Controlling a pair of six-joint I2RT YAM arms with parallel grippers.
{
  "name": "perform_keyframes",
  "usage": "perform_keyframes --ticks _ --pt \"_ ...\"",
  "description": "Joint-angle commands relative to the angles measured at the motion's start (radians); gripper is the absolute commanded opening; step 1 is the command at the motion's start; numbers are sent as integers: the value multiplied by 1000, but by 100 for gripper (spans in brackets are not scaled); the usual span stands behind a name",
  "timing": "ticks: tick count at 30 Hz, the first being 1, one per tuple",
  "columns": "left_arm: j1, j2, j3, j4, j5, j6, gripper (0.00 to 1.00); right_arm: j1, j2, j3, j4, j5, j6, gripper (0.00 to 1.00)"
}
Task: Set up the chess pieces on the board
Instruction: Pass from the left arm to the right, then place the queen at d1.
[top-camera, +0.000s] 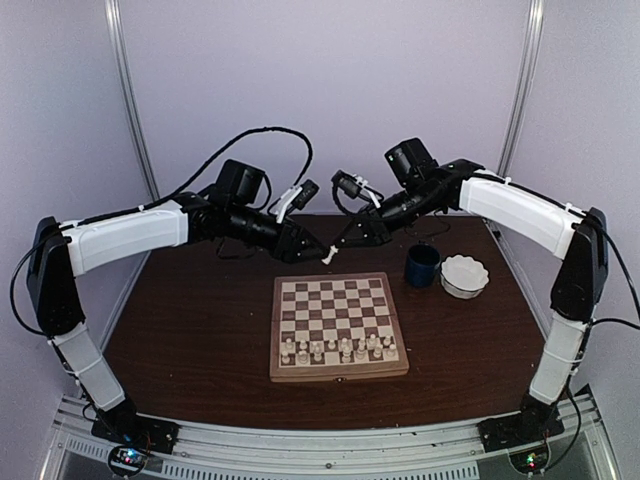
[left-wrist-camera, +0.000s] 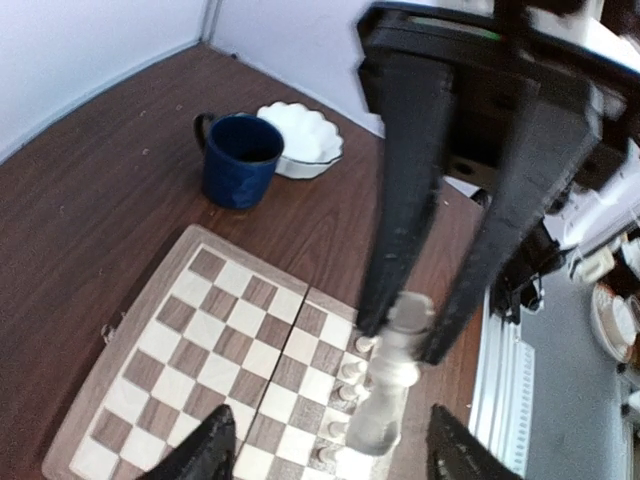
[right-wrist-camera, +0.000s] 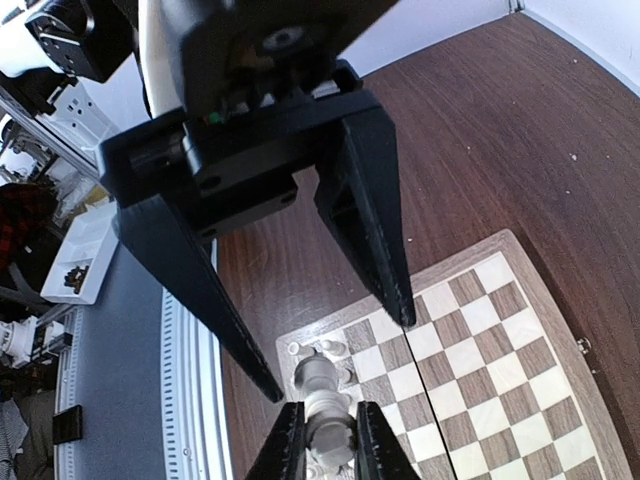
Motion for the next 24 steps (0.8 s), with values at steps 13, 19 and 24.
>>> perform_keyframes --ticks 13,19,24 --pt "143 -115 -15 -20 -265 -70 98 146 -198 -164 -131 423 -361 13" --pt "171 -154 -25 -77 -489 -26 98 277 -185 -207 -141 524 -434 13" --pt "171 -178 -28 -85 -543 -13 98 375 -142 -242 -139 601 -486 12"
